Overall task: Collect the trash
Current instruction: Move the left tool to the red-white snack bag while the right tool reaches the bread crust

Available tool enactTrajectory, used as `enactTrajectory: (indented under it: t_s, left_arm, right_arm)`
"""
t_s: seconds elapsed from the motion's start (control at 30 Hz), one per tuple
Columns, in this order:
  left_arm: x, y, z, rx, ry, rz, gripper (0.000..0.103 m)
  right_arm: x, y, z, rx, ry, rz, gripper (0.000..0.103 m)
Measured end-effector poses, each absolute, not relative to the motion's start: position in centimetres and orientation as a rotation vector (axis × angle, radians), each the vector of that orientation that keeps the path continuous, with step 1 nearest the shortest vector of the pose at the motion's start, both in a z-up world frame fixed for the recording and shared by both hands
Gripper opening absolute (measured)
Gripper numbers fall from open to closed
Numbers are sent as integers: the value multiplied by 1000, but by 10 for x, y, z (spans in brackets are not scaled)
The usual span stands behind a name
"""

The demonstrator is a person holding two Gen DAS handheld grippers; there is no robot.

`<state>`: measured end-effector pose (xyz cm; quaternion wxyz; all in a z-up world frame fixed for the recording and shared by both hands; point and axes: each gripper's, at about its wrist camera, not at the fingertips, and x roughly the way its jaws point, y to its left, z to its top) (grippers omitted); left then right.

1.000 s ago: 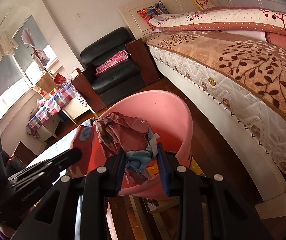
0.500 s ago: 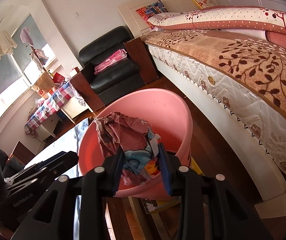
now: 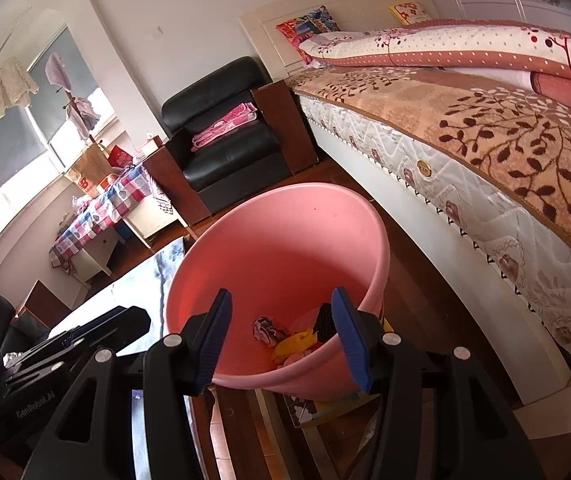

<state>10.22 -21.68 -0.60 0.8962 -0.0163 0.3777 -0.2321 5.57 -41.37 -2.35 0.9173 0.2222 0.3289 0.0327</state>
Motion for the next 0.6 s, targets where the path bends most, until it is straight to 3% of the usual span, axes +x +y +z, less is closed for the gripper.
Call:
enactTrajectory:
  t_s: [0.6]
  left_arm:
    - [76, -170, 10, -59, 756, -387, 43]
  right_arm:
    - [33, -365, 3, 365, 643, 159, 52]
